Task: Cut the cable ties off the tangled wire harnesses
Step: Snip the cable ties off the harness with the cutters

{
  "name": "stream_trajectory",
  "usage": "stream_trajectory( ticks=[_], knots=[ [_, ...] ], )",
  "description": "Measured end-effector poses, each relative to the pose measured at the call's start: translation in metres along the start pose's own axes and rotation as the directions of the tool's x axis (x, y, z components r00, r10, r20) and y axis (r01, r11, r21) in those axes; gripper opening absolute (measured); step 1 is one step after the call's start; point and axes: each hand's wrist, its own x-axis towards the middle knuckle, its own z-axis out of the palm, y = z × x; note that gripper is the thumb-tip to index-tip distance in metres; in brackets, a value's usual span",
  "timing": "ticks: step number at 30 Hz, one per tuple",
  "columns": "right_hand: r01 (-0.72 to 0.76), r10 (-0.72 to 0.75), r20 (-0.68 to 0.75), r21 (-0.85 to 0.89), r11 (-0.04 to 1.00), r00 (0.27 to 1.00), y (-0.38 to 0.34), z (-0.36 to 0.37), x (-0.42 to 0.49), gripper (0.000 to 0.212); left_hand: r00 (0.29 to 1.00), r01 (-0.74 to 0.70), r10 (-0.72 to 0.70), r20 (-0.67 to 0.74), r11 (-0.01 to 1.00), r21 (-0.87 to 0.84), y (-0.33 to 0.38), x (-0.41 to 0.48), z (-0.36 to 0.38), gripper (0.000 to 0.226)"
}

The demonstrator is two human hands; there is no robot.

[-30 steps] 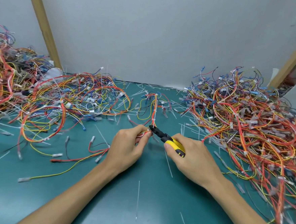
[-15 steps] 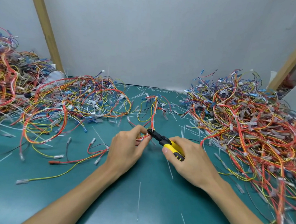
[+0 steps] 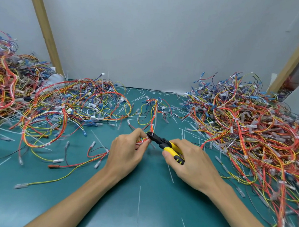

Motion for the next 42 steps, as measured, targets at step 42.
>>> stream_trajectory(
  ticks=[42],
  knots=[
    [-0.018,0.005,0.097,0.13,0.991,0.995,0.004,-0.017,0.004,0.046,0.989,-0.116,0.127,0.078,0.984,-0.135,0.003,0.006,-0.005,0.009]
  ],
)
